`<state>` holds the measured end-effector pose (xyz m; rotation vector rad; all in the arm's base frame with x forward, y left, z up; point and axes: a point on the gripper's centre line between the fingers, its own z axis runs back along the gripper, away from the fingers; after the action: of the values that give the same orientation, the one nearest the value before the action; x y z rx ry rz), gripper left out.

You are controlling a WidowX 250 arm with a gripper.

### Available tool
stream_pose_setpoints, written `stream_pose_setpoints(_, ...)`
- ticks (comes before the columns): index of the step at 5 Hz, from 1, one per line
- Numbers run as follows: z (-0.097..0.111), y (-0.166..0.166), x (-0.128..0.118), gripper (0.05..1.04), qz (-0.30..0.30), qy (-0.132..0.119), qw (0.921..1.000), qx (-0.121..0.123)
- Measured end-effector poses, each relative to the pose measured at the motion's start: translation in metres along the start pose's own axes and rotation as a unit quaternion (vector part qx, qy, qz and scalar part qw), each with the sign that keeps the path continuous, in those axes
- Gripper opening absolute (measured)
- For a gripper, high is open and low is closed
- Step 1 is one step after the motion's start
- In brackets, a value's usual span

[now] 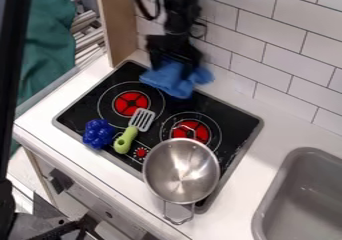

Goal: Move the blue cloth to the top left of the stove

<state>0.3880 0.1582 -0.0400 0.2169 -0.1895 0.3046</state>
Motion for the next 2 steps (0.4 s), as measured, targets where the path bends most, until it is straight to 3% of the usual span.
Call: stream_pose_setpoints(2, -0.002, 0.037, -0.009, 1.001, 0.006, 0.027, 0.9992, 0.030)
